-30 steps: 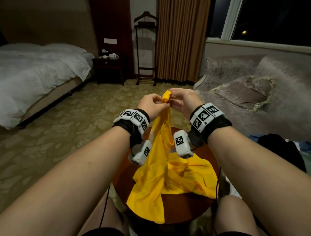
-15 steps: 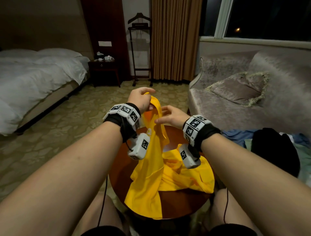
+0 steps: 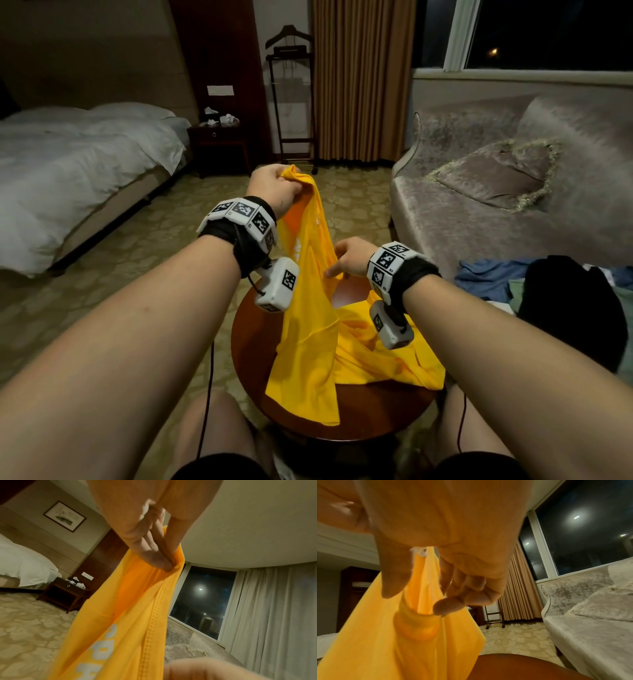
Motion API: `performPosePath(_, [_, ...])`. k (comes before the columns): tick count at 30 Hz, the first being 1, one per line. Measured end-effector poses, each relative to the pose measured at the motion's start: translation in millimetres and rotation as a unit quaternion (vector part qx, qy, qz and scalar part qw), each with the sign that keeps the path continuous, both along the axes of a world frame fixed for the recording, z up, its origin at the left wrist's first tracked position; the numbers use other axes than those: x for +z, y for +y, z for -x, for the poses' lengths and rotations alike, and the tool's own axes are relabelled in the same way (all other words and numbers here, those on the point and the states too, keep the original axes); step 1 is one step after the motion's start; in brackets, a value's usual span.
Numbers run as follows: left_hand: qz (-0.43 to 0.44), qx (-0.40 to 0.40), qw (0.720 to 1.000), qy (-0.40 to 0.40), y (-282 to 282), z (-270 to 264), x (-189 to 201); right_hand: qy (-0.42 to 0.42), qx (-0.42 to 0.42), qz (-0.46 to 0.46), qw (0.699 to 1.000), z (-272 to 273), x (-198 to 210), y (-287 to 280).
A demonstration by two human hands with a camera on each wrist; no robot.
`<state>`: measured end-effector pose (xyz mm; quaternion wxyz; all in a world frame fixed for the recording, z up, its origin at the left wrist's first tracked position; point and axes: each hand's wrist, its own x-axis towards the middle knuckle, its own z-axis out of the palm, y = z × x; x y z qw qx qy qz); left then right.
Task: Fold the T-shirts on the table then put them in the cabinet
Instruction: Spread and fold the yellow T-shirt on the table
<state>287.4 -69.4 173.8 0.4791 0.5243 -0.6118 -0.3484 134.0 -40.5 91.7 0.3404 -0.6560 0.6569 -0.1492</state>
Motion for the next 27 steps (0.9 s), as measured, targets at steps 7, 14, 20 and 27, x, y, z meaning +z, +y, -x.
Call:
performPosePath(7, [0.031,0.007,0.999,-0.011,-1,-10,3,-0.002,-0.009,-0.024,1.000,1,-7,-1])
performPosePath(14, [0.039,0.145,0.988,-0.045,-13,-42,5,-0.148,-0.137,0.091,0.975,28,20,1])
performPosePath(20, [0.065,0.267,0.948,-0.160,-10,-64,24,-0.182,-0.212,0.282,0.918,38,75,0])
performPosePath(27, [0.174,0.225,0.951,-0.121,26,-61,81,-0.173,-0.239,0.420,0.858,33,149,32])
